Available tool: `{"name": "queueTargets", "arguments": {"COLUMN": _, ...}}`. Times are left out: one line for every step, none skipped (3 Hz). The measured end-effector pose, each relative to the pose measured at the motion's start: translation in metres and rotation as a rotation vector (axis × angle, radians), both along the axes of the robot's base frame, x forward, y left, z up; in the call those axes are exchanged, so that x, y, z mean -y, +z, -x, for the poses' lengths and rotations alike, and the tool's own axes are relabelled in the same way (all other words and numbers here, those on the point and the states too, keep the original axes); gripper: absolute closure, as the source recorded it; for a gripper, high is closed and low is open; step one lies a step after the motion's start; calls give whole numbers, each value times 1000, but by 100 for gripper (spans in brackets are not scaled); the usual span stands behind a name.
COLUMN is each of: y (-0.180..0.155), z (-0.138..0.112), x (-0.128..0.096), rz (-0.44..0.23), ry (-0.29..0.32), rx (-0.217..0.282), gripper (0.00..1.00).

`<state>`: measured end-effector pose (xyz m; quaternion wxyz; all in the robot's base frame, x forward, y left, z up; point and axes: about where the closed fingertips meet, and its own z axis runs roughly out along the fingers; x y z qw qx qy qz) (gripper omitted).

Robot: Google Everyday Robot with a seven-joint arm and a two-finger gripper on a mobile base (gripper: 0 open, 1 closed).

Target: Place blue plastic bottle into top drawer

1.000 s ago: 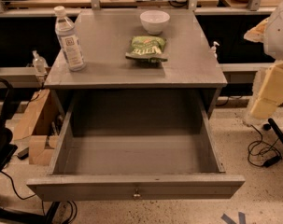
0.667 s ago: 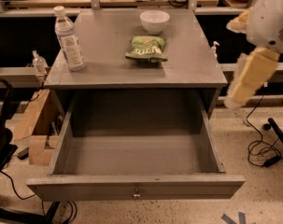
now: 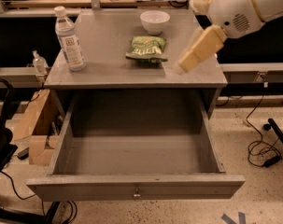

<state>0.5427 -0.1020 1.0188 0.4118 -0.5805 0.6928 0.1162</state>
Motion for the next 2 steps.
{"name": "queueTargets", "arguments": {"y": 15, "z": -19, "x": -42, "rz": -211, "ry": 38, "rx": 69, "gripper": 0}}
{"name": "queueTargets", "arguments": {"y": 27, "z": -21, "x": -54, "rz": -257, "ry": 44, "rx": 89, "gripper": 0}}
